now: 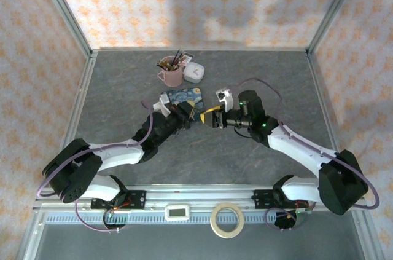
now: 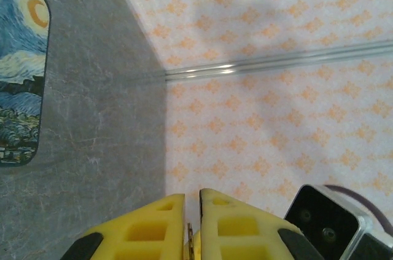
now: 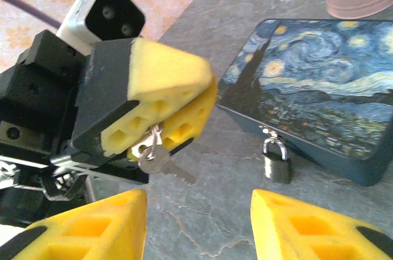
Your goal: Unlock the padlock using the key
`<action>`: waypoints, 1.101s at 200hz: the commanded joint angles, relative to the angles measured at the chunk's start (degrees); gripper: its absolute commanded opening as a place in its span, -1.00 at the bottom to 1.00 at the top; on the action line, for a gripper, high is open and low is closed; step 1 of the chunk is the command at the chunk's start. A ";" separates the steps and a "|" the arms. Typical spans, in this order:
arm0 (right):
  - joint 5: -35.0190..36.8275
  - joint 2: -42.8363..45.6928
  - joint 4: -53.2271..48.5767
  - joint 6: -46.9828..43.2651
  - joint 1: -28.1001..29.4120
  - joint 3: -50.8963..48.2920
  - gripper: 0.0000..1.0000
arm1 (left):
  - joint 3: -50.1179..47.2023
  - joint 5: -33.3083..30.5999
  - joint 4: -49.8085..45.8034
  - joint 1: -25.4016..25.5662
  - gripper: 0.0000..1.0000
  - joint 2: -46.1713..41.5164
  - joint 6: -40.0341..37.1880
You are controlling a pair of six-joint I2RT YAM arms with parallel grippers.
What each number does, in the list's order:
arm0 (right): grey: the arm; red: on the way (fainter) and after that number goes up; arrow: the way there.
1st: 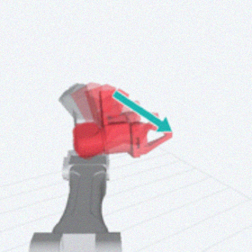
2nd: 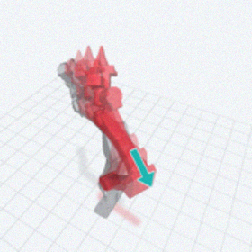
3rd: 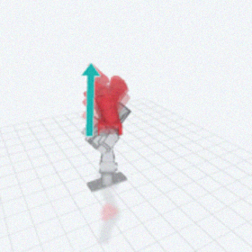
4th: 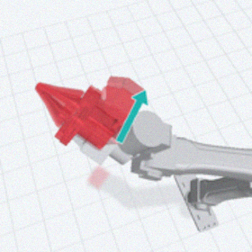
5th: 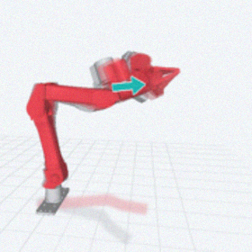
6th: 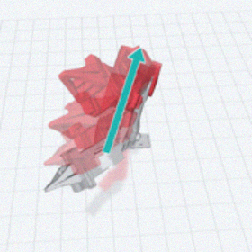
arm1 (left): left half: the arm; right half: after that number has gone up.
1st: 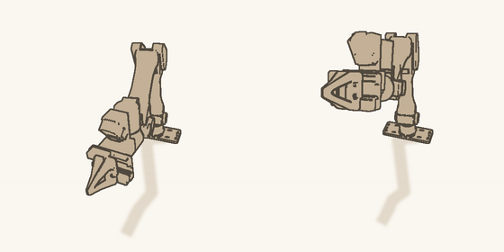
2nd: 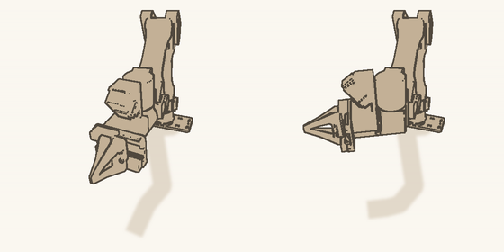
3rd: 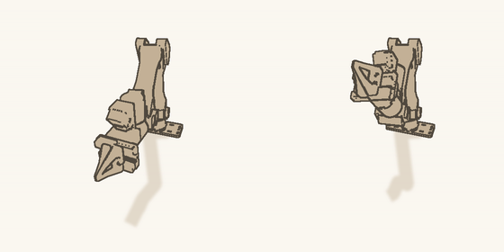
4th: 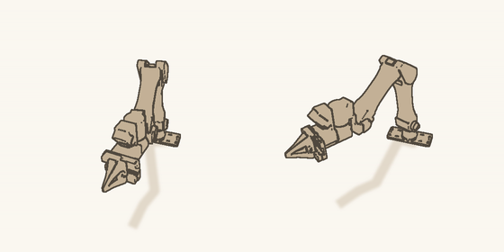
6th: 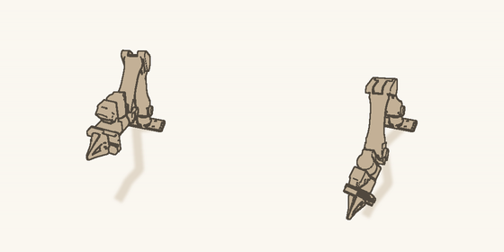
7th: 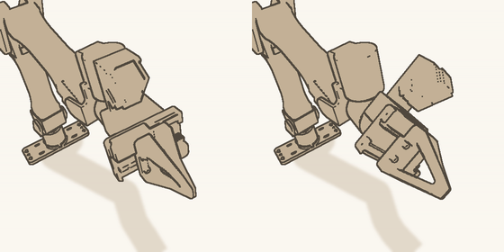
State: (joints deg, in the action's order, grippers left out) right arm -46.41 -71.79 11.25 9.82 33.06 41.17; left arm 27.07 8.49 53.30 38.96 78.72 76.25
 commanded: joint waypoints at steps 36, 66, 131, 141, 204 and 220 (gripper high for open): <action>-11.19 -2.39 15.66 7.17 0.25 -2.20 0.02 | 1.43 7.51 4.68 -0.24 -1.00 -0.04 -4.34; -11.59 -3.84 17.96 8.65 0.41 -3.54 -0.11 | 1.17 8.96 8.40 -0.20 -1.00 0.60 -4.13; -12.07 -6.20 24.98 12.47 0.87 -4.38 -0.50 | 1.64 9.97 14.19 1.06 -1.00 3.70 -1.94; -11.97 -6.35 25.64 12.88 0.88 -4.51 -0.61 | 1.87 10.05 14.22 1.37 -1.00 4.11 -1.98; -8.79 -6.48 23.95 11.43 0.28 -5.74 -1.00 | 0.66 9.44 15.41 1.15 -0.39 3.16 -1.69; -8.09 -5.83 20.52 8.89 0.28 -5.58 -1.00 | 0.26 9.45 14.39 -0.19 0.27 1.49 -2.29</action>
State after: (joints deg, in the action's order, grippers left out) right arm -56.60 -78.06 33.19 22.02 33.28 35.88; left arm 27.31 16.08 64.97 39.33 82.63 74.35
